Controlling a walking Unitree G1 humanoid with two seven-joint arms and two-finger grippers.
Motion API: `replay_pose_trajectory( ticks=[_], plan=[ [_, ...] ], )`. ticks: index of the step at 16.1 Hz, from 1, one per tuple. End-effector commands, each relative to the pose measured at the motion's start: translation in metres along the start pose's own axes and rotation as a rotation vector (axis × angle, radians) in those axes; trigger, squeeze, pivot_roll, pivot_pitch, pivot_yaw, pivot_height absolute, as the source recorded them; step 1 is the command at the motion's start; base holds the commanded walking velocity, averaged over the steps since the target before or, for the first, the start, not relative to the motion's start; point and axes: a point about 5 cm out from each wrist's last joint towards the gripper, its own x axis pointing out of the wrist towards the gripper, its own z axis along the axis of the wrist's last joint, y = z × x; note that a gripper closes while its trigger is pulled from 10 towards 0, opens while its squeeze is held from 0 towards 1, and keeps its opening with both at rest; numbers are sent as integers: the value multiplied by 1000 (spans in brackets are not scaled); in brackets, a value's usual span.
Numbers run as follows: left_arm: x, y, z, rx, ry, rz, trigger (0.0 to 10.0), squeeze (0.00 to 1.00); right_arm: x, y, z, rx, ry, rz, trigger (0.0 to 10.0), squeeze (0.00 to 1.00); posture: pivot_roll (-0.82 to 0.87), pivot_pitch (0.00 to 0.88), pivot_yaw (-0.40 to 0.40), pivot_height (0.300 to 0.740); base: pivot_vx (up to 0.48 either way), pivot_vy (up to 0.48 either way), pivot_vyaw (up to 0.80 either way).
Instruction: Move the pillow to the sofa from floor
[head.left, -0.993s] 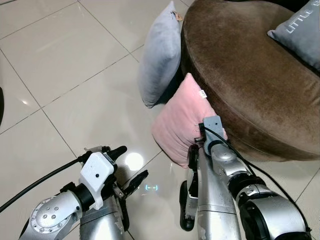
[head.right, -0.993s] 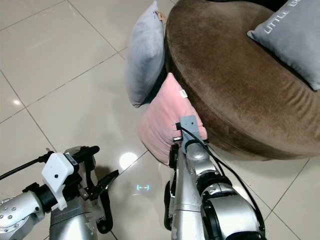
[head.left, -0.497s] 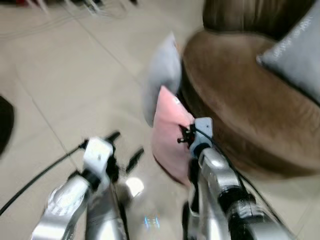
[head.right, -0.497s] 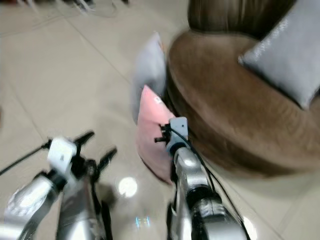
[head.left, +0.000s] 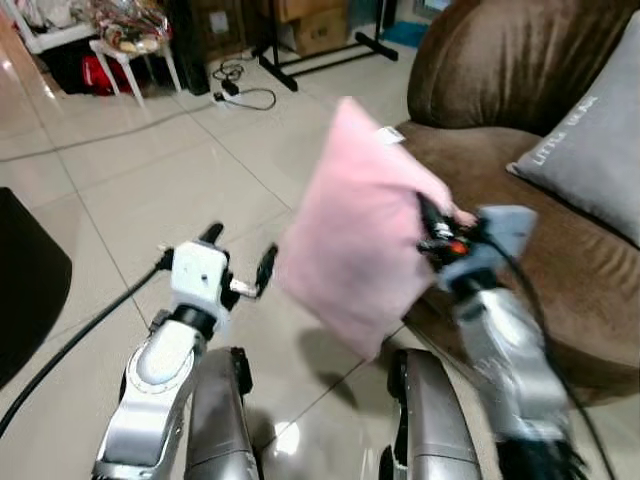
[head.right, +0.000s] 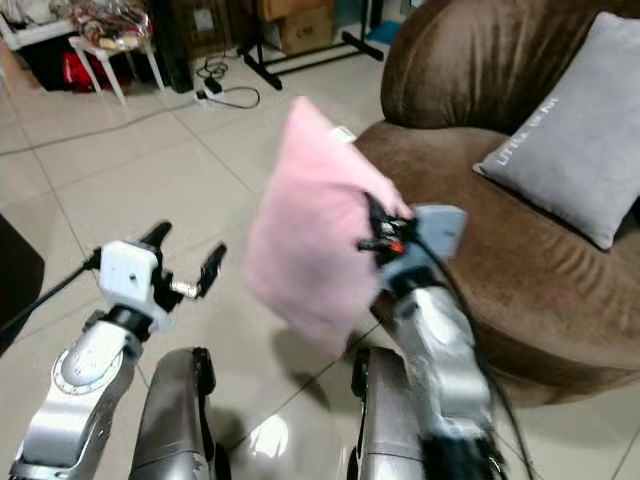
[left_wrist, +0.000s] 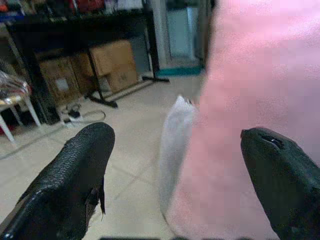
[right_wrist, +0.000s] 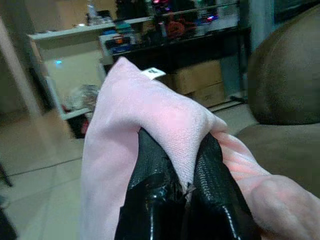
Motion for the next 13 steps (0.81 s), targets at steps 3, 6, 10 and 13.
replay_pose_trajectory(
  ticks=[3,6,10,13],
  plan=[
    [-2,2,0,42,-10,34,10000,518,-15,-4,-9,-9,71,-80,10000,0,-12,0,-1,517,0,0,0],
    [-6,3,0,54,-11,60,10000,522,-24,-5,-12,32,137,-133,10000,0,-3,0,-11,547,0,0,0],
    [-6,4,-2,52,-8,69,10000,522,-23,-5,-10,31,143,-134,10000,0,-5,0,-13,587,0,0,0],
    [-5,4,-2,52,-9,73,10000,518,-23,-5,-10,47,159,-136,10000,0,-3,0,-12,602,0,0,0]
  ],
)
